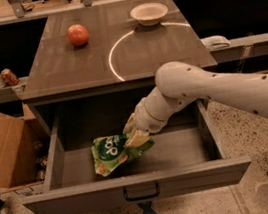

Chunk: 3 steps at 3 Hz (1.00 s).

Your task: Pick green rice chip bag from top drawer and place on counter

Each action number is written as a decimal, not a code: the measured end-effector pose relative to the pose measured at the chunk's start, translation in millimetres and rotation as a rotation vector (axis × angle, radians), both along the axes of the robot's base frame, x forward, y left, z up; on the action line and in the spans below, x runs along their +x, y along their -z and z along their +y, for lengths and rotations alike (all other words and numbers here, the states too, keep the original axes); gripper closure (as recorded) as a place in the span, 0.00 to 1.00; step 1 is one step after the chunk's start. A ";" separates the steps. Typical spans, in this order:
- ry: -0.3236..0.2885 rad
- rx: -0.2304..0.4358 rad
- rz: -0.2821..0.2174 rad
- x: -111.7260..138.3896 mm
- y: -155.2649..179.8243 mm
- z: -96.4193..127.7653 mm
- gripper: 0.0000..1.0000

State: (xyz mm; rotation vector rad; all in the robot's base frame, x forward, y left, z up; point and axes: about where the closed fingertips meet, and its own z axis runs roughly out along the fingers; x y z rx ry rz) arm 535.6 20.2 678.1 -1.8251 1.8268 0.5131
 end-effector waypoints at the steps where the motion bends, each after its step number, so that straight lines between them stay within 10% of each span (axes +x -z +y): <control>1: -0.029 0.105 -0.047 -8.2 -32.9 -18.3 1.00; 3: -0.036 0.179 -0.106 -14.5 -63.8 -42.1 1.00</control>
Offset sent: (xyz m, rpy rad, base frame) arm -0.0200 -0.0667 0.1028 0.2673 -0.1670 0.0404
